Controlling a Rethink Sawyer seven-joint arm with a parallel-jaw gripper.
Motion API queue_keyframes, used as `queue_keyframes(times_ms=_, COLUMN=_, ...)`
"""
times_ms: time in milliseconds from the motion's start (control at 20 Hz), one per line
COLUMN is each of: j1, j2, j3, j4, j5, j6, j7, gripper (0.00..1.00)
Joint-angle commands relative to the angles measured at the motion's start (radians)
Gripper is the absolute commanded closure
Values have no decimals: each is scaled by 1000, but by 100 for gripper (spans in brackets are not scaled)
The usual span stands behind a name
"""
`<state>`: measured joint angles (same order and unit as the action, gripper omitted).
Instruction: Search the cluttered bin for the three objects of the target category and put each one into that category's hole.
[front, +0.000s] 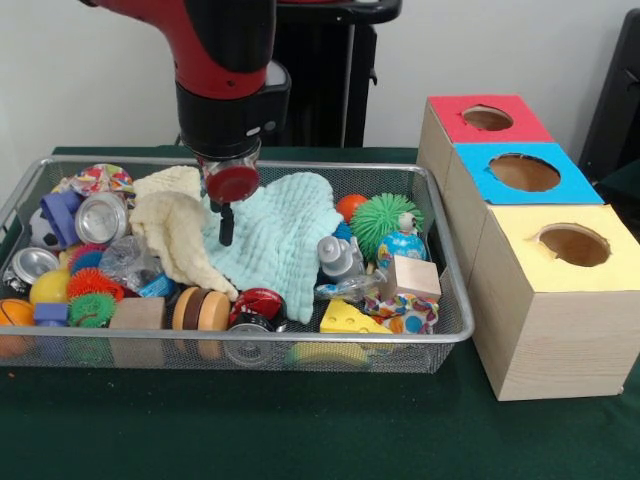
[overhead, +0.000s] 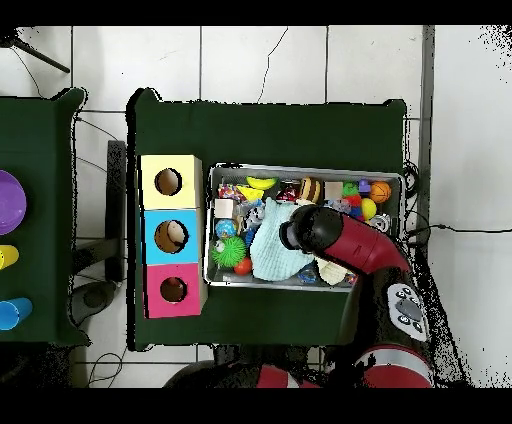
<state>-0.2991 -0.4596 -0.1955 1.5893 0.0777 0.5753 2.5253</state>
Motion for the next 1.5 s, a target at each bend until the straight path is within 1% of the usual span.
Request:
queue_keyframes(times_ms=50, j1=-57, j2=-10, j3=19, j4=26, j5=-12, j6=81, j7=22, gripper=0)
queue_keyframes(times_ms=200, j1=-75, j2=-20, j3=33, j4=37, j5=0, j6=98, j7=20, gripper=0)
queue_keyframes(times_ms=300, j1=-65, j2=1, j3=32, j4=33, j5=0, j6=75, j7=41, gripper=0)
queue_keyframes(times_ms=400, j1=-56, j2=48, j3=28, j4=1, j5=6, j6=54, j7=70, gripper=0)
queue_keyframes(times_ms=550, j1=-33, j2=157, j3=22, j4=-76, j5=26, j6=-7, j7=128, gripper=0)
queue_keyframes(times_ms=700, j1=1, j2=221, j3=0, j4=-130, j5=39, j6=-38, j7=173, gripper=0)
queue_keyframes(times_ms=900, j1=36, j2=252, j3=-31, j4=-172, j5=58, j6=-33, j7=199, gripper=0)
queue_keyframes(times_ms=1000, j1=35, j2=254, j3=-34, j4=-191, j5=65, j6=-12, j7=187, gripper=0)
queue_keyframes(times_ms=1100, j1=26, j2=252, j3=-30, j4=-216, j5=70, j6=23, j7=163, gripper=0)
queue_keyframes(times_ms=1150, j1=21, j2=247, j3=-29, j4=-233, j5=72, j6=62, j7=150, gripper=0)
queue_keyframes(times_ms=1300, j1=24, j2=240, j3=-40, j4=-253, j5=71, j6=99, j7=143, gripper=0)
queue_keyframes(times_ms=1500, j1=10, j2=266, j3=-31, j4=-251, j5=73, j6=54, j7=140, gripper=0)
